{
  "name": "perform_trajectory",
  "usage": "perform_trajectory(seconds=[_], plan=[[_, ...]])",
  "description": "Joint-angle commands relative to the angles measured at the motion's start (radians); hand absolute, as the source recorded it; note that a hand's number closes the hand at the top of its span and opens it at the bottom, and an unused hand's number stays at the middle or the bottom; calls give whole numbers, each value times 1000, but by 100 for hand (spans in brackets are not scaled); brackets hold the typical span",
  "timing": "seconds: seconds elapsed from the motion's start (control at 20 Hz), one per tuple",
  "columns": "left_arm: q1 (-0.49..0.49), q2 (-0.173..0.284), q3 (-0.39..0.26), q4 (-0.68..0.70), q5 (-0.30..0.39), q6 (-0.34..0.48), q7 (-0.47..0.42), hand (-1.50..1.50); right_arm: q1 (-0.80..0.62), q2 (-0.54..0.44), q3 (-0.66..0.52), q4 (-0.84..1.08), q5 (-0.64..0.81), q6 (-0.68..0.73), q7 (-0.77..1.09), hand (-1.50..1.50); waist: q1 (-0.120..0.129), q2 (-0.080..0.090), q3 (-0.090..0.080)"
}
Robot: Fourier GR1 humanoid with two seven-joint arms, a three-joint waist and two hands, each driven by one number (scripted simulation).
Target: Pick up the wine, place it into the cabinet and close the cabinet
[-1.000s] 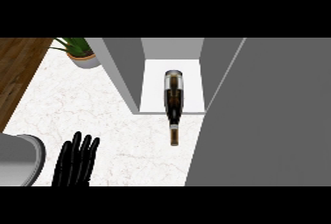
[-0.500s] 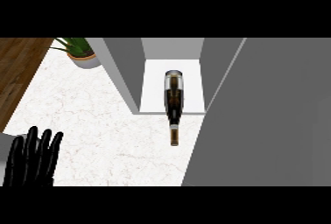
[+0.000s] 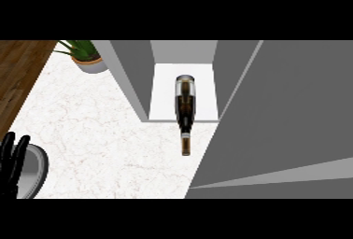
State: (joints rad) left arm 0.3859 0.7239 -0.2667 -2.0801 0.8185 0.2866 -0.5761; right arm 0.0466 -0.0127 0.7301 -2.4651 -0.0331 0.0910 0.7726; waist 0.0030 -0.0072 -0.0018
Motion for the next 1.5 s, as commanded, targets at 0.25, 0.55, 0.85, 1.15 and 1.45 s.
perform_trajectory(seconds=[0.25,0.55,0.85,1.15,1.45], plan=[[37,50,149,47,79,-139,28,-150,-91,11,271,8,135,-221,-30,150,5,-2,-1],[11,66,180,56,111,-180,72,-150,-300,9,299,122,191,-383,-27,150,17,-2,-3],[-52,53,191,35,148,-153,142,-150,-460,6,243,182,200,-499,-7,150,13,4,-2],[-16,36,194,22,143,-192,136,-150,-624,3,173,253,119,-554,51,150,40,4,-3],[-105,5,175,107,130,-196,145,-150,-811,4,38,378,-19,-607,25,150,46,16,-4]])
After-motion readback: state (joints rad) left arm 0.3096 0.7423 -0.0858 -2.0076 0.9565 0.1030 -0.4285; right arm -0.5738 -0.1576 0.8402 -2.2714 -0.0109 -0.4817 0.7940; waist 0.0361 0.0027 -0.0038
